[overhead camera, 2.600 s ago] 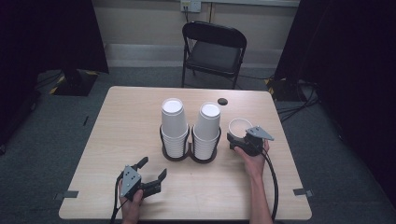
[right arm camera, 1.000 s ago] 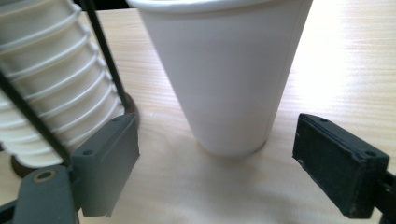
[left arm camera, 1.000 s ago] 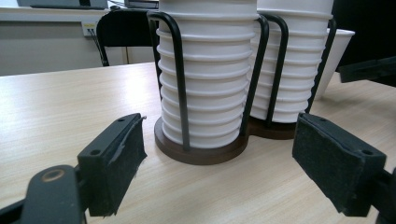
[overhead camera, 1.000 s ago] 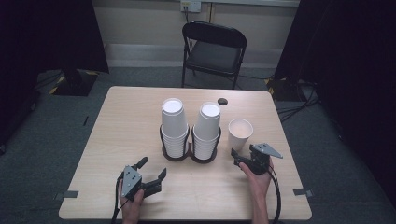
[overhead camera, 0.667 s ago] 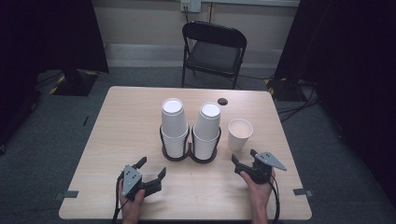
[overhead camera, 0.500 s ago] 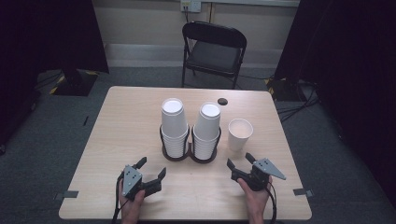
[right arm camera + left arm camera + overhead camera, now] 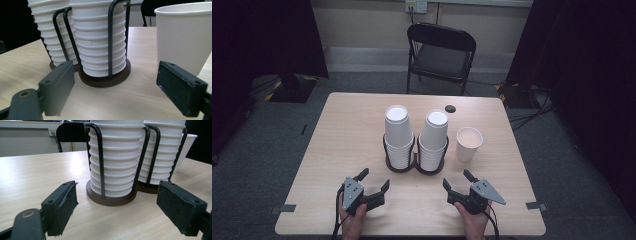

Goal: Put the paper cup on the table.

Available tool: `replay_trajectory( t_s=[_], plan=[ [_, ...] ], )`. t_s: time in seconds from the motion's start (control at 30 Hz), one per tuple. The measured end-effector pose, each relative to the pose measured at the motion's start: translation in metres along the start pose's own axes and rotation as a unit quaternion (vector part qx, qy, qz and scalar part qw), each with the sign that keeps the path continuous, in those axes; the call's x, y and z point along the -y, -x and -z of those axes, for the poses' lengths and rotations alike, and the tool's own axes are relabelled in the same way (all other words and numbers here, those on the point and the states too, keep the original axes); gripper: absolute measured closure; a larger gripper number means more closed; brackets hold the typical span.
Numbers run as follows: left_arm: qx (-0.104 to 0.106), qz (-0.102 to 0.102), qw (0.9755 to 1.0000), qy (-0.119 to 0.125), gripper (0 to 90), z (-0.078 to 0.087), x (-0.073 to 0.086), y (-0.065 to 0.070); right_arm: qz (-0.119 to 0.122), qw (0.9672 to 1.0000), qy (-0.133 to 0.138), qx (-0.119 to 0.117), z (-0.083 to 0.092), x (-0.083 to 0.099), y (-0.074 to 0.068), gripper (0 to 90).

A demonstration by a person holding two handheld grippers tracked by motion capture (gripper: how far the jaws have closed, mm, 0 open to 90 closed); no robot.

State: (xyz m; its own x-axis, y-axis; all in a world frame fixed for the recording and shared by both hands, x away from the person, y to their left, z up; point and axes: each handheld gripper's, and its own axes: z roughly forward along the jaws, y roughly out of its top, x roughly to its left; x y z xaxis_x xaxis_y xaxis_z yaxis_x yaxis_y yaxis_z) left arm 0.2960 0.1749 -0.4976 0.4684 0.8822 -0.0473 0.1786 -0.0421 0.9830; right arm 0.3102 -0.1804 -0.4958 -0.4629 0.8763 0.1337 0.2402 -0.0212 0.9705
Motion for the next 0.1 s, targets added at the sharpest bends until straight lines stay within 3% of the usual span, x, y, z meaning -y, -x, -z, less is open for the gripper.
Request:
replay_trajectory(
  t_s=[0.1],
  plan=[
    [0.001, -0.001, 1.0000, 0.000, 16.4, 0.0001, 0.0000, -0.0001, 0.013, 0.9999, -0.011, 0.002, -0.0025, -0.0008, -0.0022, 13.4]
  ],
)
